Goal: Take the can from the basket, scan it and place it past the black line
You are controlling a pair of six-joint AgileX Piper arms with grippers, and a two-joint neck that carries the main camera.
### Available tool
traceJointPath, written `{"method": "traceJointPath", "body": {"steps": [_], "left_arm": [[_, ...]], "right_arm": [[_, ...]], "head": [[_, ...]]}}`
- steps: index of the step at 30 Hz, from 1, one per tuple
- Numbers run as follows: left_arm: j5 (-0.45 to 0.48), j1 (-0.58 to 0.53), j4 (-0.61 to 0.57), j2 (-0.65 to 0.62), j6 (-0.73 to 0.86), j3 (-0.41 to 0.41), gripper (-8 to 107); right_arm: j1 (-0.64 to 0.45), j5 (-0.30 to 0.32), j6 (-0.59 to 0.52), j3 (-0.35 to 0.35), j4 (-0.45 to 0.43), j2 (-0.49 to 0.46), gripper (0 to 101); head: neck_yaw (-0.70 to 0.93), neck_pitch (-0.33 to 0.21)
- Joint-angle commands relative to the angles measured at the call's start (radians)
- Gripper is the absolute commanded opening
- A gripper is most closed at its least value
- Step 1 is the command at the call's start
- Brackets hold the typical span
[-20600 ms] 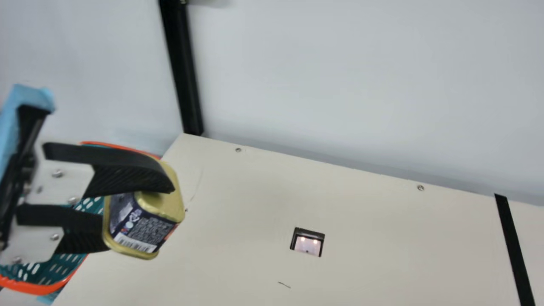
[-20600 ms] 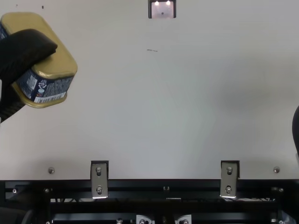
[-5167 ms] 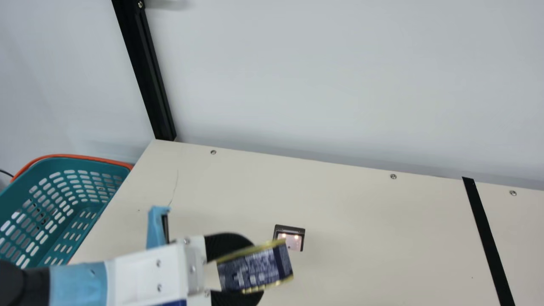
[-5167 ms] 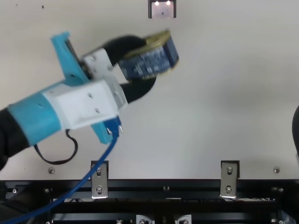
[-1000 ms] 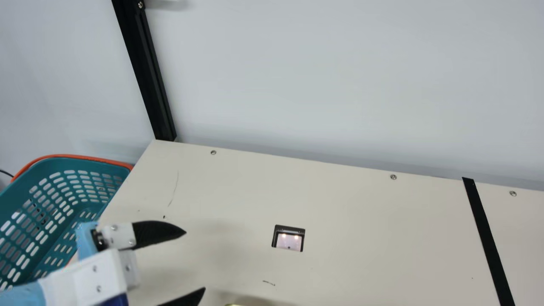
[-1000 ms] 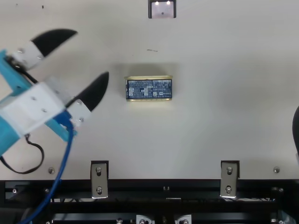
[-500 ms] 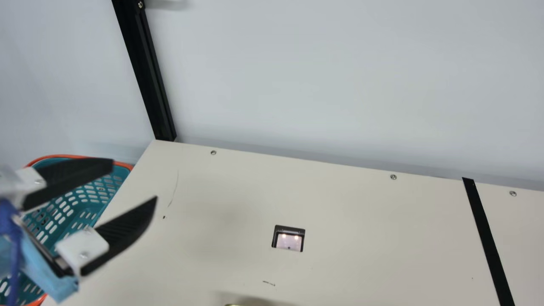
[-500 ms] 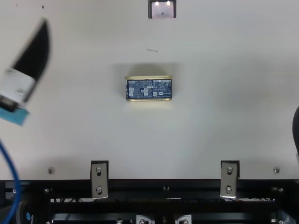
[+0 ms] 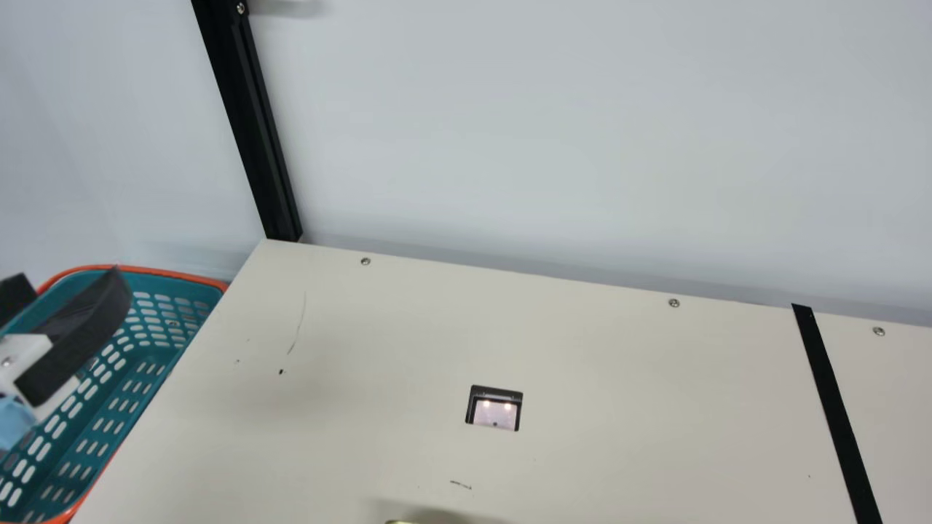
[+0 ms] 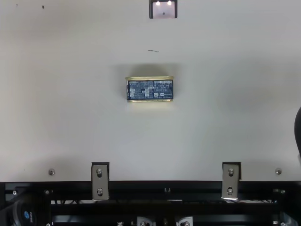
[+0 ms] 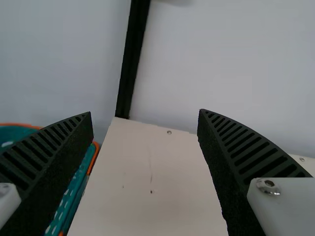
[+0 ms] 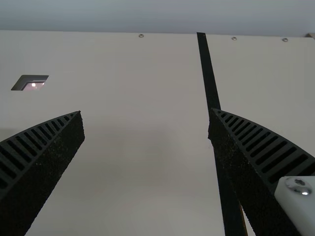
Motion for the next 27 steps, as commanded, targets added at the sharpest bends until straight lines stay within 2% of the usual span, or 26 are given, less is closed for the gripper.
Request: {"method": "traceJointPath", "body": {"steps": [1, 7, 8, 12, 17, 22, 27], "left_arm": [[0.094, -0.035, 0.001, -0.016, -0.063, 0.040, 90], [0.242, -0.149, -0.011, -0.046, -0.112, 0.118, 90], [0.181, -0.112, -0.003, -0.043, -0.113, 0.099, 90], [0.240, -0.149, -0.008, -0.046, -0.116, 0.118, 90], [0.242, -0.149, -0.008, -0.046, -0.116, 0.118, 90], [0.242, -0.149, -0.008, -0.046, -0.116, 0.118, 90], [0.242, -0.149, -0.008, -0.046, -0.116, 0.118, 90]], "right_arm": [[0.000, 0.000, 0.000, 0.000, 0.000, 0.000, 101], [0.000, 0.000, 0.000, 0.000, 0.000, 0.000, 101], [0.000, 0.000, 0.000, 0.000, 0.000, 0.000, 101], [0.000, 0.000, 0.000, 0.000, 0.000, 0.000, 101], [0.016, -0.011, -0.007, -0.009, -0.009, 0.015, 101], [0.090, -0.052, -0.059, -0.058, -0.043, 0.106, 101], [0.204, -0.091, -0.137, -0.154, -0.080, 0.255, 101]], "head": [[-0.004, -0.032], [-0.004, -0.032], [-0.004, -0.032], [-0.004, -0.032], [-0.004, -0.032], [-0.004, -0.032], [-0.004, -0.032]]}}
